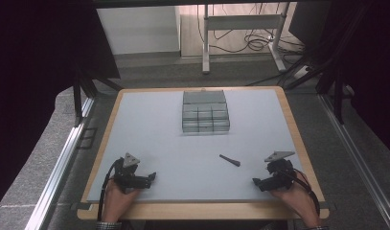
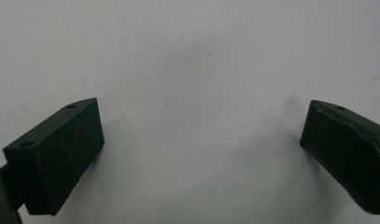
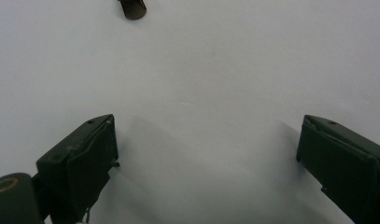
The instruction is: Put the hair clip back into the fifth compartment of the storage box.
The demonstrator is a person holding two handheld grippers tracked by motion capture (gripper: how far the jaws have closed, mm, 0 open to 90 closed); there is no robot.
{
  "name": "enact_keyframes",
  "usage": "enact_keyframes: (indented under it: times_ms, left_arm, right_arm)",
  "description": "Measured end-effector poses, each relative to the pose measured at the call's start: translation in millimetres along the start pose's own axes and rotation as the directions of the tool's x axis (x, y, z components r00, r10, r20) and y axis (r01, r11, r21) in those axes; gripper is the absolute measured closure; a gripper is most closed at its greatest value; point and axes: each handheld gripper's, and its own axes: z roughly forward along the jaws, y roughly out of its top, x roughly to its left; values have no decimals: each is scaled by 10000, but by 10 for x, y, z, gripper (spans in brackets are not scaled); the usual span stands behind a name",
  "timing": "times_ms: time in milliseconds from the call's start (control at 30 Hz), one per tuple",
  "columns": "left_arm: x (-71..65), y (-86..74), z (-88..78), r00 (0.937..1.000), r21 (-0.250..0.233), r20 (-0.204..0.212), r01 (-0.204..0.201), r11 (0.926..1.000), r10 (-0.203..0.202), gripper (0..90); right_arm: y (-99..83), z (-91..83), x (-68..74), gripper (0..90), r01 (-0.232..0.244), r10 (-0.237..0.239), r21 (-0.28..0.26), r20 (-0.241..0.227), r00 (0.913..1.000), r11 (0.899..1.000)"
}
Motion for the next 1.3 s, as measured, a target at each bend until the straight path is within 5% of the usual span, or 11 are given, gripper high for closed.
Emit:
enact_keyframes:
  times_ms: [300, 667, 1300]
  left_arm:
    - [0, 0, 0, 10000, -2, -3, 2, 10000, -2, 0]
    - [-1, -1, 0, 10000, -5, -2, 5, 10000, -5, 0]
    - [-1, -2, 0, 10000, -12, 0, 9, 10000, -9, 0]
  right_arm:
    - [57, -46, 0, 132, 66, -58, 676, -125, 9999, 9977]
    - [142, -92, -18, 246, -221, 286, 814, -796, 9964, 9964]
    - [363, -116, -37, 324, -181, 278, 1034, -936, 9952, 9945]
